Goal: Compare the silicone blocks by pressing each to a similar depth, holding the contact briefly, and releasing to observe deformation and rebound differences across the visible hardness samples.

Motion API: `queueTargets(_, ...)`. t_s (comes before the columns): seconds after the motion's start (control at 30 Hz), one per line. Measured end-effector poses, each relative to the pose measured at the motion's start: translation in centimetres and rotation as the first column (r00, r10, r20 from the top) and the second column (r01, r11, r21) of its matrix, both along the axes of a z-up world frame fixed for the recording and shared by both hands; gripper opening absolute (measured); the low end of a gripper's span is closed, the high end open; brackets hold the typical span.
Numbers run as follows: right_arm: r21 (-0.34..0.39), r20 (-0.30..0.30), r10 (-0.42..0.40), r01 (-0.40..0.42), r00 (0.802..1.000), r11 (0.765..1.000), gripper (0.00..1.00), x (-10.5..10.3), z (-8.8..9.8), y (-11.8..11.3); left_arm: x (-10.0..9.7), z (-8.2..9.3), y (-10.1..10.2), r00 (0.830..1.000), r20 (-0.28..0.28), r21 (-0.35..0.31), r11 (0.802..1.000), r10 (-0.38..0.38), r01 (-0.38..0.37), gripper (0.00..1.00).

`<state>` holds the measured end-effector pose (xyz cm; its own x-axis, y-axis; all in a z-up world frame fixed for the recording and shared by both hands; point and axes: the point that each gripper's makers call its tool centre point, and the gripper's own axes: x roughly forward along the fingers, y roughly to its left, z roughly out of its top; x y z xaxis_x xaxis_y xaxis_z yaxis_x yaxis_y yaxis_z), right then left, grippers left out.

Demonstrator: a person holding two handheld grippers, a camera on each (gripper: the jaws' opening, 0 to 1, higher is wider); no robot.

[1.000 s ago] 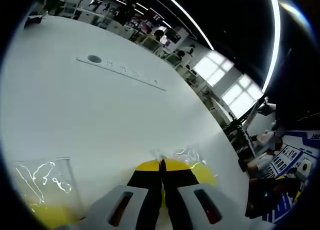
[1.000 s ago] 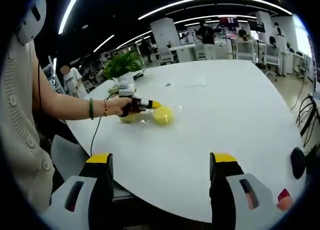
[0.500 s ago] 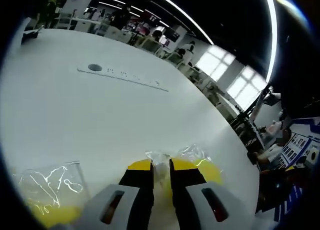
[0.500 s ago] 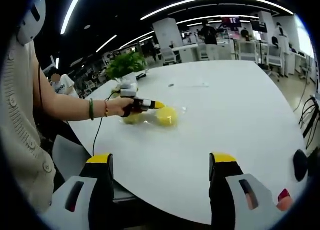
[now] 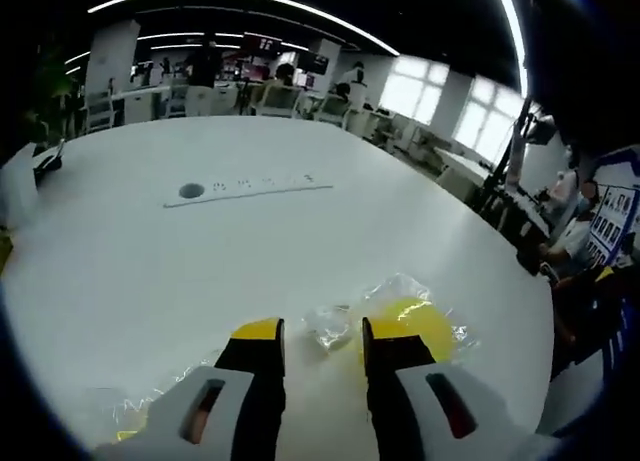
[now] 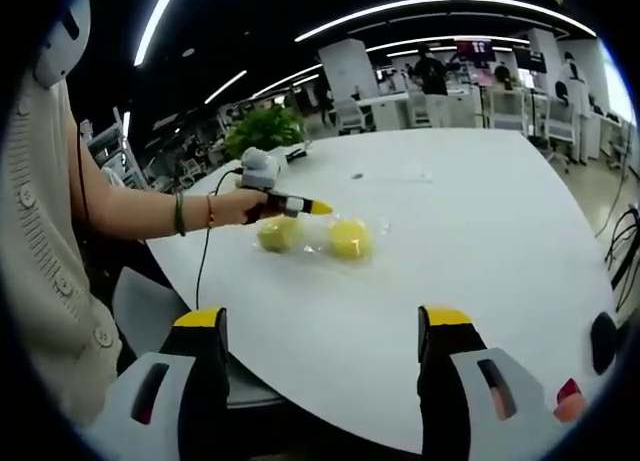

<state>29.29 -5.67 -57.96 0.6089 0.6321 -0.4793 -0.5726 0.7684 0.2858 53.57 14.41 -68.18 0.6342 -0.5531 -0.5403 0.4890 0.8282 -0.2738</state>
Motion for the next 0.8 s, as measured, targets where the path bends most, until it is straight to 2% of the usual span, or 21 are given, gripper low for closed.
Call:
queueTargets(0.33, 0.016, 0.05, 0.039, -0.04, 0.998, 0.999, 0.72, -0.4, 1.3, 1.8, -3.2, 3.6, 1.2, 0.998, 0.059, 0.018, 0.999, -0.033, 0.032, 0.41)
queueTargets(0.5, 0.032, 0.077, 0.071, -0.074, 0.994, 0.997, 0.73, -0.6, 1.8, 3.0, -6.3, 5.1, 1.9, 0.995, 0.081, 0.044, 0.997, -0.06, 0.056, 0.46)
queueTargets(0.8, 0.05, 0.113, 0.14, -0.146, 0.984, 0.988, 0.72, -1.1, 2.5, 5.1, -11.8, 7.3, 4.1, 0.994, 0.109, 0.033, 0.999, -0.025, 0.022, 0.5)
